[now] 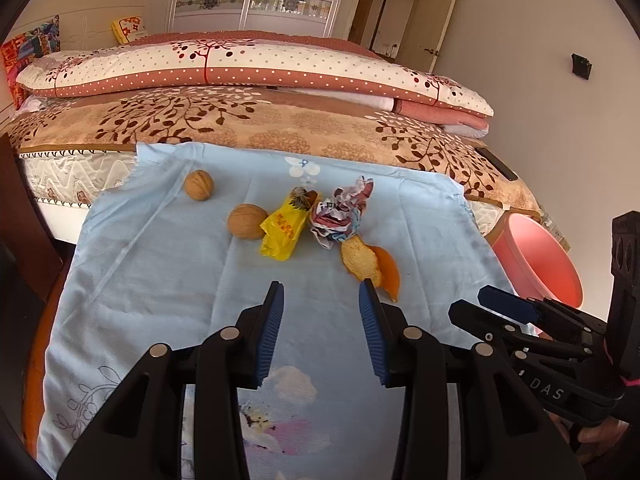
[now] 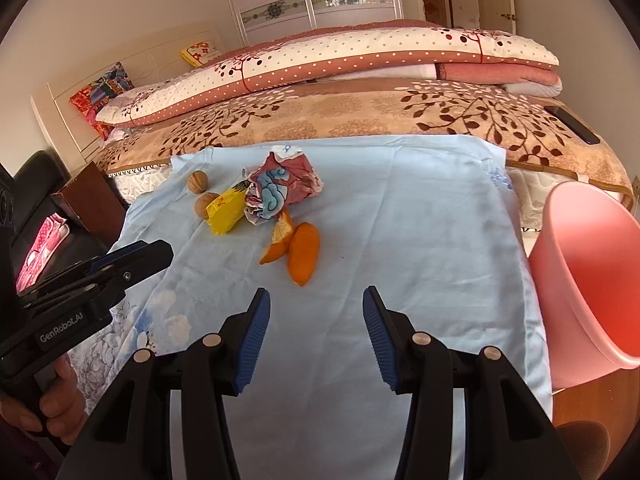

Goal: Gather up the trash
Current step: 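Move both open tools back over the remaining items on the sheet, then grasp the bread crust with the left tool while the right tool grasps the orange peel, then carry the bread crust and orange peel over the pink bucket and open both tools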

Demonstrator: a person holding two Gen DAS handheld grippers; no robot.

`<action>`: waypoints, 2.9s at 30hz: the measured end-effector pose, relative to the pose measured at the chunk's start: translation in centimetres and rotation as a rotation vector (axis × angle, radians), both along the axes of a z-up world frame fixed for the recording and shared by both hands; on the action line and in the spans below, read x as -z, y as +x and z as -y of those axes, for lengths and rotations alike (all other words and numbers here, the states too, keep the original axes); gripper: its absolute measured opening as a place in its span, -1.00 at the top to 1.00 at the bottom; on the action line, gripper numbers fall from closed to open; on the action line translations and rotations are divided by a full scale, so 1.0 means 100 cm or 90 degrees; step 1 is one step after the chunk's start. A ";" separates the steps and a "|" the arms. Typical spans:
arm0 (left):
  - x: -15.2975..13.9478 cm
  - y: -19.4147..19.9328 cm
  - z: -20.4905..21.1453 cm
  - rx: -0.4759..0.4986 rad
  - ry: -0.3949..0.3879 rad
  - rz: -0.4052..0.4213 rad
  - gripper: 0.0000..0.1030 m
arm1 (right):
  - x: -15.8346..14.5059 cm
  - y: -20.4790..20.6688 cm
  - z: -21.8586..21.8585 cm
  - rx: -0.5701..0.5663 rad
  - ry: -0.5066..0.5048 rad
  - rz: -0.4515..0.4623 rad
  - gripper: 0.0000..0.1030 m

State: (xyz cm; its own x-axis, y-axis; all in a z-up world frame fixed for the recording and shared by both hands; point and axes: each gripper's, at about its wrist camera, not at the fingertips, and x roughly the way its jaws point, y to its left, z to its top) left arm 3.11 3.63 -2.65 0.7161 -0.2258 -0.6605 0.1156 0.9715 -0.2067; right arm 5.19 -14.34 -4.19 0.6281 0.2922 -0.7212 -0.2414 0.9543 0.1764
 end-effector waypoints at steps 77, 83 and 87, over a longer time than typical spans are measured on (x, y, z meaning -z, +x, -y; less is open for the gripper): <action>-0.020 0.002 0.096 0.190 0.000 -0.002 0.71 | -0.007 -0.025 0.074 0.127 0.065 -0.005 0.68; -0.028 -0.002 0.110 0.214 -0.001 0.016 0.71 | -0.014 -0.034 0.088 0.149 0.065 0.011 0.68; -0.032 -0.002 0.120 0.228 -0.009 0.023 0.71 | -0.020 -0.039 0.100 0.167 0.059 0.027 0.68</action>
State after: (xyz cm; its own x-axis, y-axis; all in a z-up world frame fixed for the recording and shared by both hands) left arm 2.91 -8.42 0.57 0.6127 -0.4757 -0.6311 0.4556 0.8651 -0.2098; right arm 1.29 -24.38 -2.20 0.7201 0.1788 -0.6704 0.0029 0.9655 0.2605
